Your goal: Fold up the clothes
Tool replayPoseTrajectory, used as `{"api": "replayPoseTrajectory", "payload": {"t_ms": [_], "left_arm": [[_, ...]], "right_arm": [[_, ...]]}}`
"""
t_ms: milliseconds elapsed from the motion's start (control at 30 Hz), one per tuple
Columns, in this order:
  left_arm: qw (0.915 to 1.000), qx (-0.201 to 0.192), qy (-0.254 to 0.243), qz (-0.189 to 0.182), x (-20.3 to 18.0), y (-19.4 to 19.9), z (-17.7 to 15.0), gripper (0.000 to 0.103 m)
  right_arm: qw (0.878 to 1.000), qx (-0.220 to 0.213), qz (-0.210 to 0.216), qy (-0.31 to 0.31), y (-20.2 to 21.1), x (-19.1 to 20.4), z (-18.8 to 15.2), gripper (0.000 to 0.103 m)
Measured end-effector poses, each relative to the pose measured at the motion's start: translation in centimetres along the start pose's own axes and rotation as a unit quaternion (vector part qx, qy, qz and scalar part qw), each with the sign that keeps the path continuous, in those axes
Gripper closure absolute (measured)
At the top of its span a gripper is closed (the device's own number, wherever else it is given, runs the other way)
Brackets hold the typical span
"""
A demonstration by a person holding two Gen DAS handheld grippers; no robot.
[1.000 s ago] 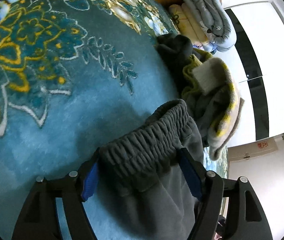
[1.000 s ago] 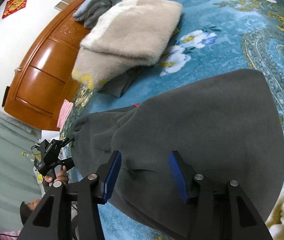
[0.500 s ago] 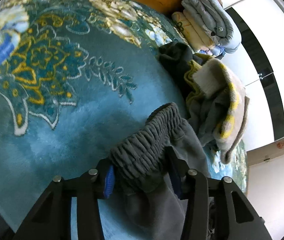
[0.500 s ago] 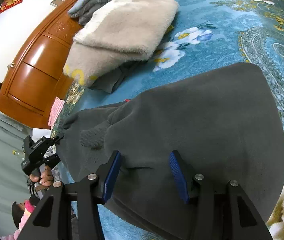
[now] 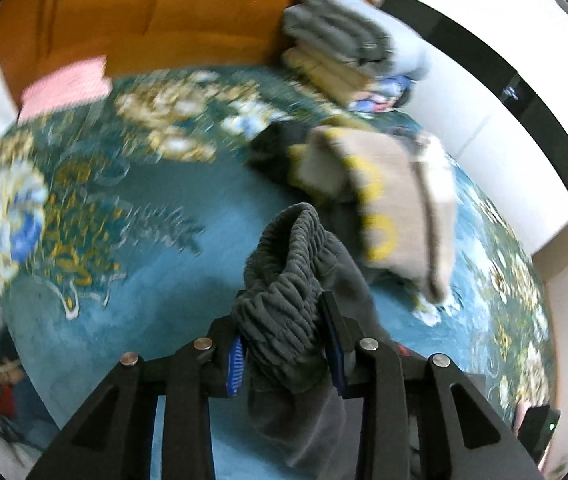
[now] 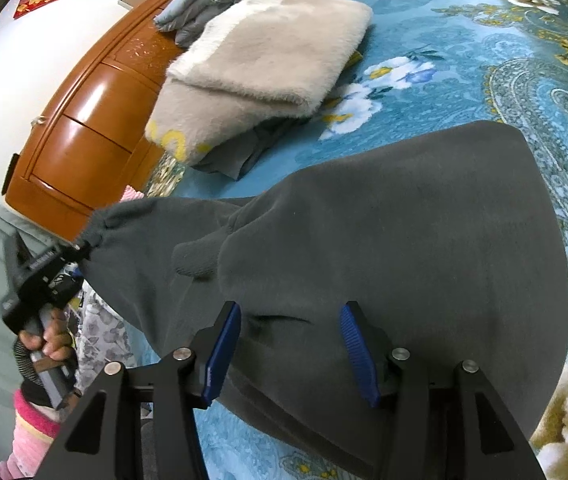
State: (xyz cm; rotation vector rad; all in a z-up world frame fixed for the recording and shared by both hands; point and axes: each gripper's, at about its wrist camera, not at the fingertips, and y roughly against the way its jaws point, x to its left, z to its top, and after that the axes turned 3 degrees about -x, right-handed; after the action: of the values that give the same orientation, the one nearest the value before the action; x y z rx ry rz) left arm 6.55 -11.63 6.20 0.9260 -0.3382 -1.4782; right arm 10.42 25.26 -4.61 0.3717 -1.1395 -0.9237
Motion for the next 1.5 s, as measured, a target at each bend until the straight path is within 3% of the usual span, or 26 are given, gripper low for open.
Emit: {"api": "replayPoseTrajectory", "payload": {"t_ms": [133, 333, 433, 567, 700, 833, 867, 900, 967, 1100, 1200, 1267, 1367, 1433, 1500], "left_arm": [[0.9968, -0.022, -0.076, -0.013, -6.0, 2.4, -0.1, 0.069], [0.9802, -0.035, -0.186, -0.057, -16.0, 4.1, -2.3, 0.070], [0.9659, -0.031, -0.247, -0.072, -20.5, 3.6, -4.5, 0.071], [0.9497, 0.015, -0.301, -0.085, -24.7, 1.0, -8.9, 0.071], [0.9260, 0.041, -0.369, -0.071, -27.6, -1.0, -14.0, 0.071], [0.9096, 0.055, -0.410, -0.038, -29.3, -2.3, -17.0, 0.070], [0.9091, 0.054, -0.412, -0.035, -29.4, -2.3, -17.2, 0.068], [0.9088, 0.053, -0.412, -0.034, -29.5, -2.3, -17.4, 0.067], [0.9112, 0.067, -0.402, -0.058, -29.3, -2.1, -17.0, 0.050], [0.9217, 0.097, -0.352, -0.130, -27.7, -0.5, -15.2, 0.046], [0.9366, 0.082, -0.295, -0.170, -24.7, 0.9, -12.8, 0.041], [0.9537, 0.064, -0.250, -0.155, -21.6, 0.7, -10.8, 0.038], [0.9776, 0.062, -0.189, -0.069, -17.0, -1.7, -9.1, 0.038], [0.9832, 0.074, -0.163, -0.036, -14.7, -3.2, -9.2, 0.038], [0.9829, 0.098, -0.155, -0.020, -13.3, -4.5, -10.2, 0.038]], "right_arm": [[1.000, -0.002, 0.008, 0.001, 0.7, -0.3, -0.3, 0.047], [1.000, -0.012, 0.013, -0.002, 2.4, -1.1, -0.7, 0.046], [1.000, -0.023, 0.014, -0.010, 3.7, -1.9, -1.0, 0.046], [0.999, -0.037, 0.007, -0.027, 5.4, -3.6, -1.4, 0.046], [0.998, -0.046, -0.001, -0.048, 6.7, -5.5, -2.0, 0.046], [0.997, -0.053, -0.005, -0.063, 7.8, -6.8, -2.3, 0.046], [0.996, -0.055, -0.005, -0.065, 7.9, -6.9, -2.3, 0.046], [0.996, -0.055, -0.008, -0.064, 8.0, -6.9, -2.3, 0.046], [0.996, -0.055, -0.009, -0.062, 8.1, -7.0, -2.3, 0.046], [0.997, -0.055, -0.007, -0.060, 8.5, -6.9, -2.3, 0.046], [0.996, -0.062, -0.003, -0.058, 9.1, -7.0, -2.2, 0.046], [0.996, -0.070, 0.010, -0.057, 9.8, -6.9, -2.1, 0.044], [0.995, -0.078, 0.030, -0.054, 10.4, -6.6, -1.9, 0.041], [0.995, -0.084, 0.032, -0.043, 10.5, -5.8, -1.6, 0.041], [0.995, -0.093, 0.035, -0.028, 10.7, -4.7, -1.2, 0.041]]}}
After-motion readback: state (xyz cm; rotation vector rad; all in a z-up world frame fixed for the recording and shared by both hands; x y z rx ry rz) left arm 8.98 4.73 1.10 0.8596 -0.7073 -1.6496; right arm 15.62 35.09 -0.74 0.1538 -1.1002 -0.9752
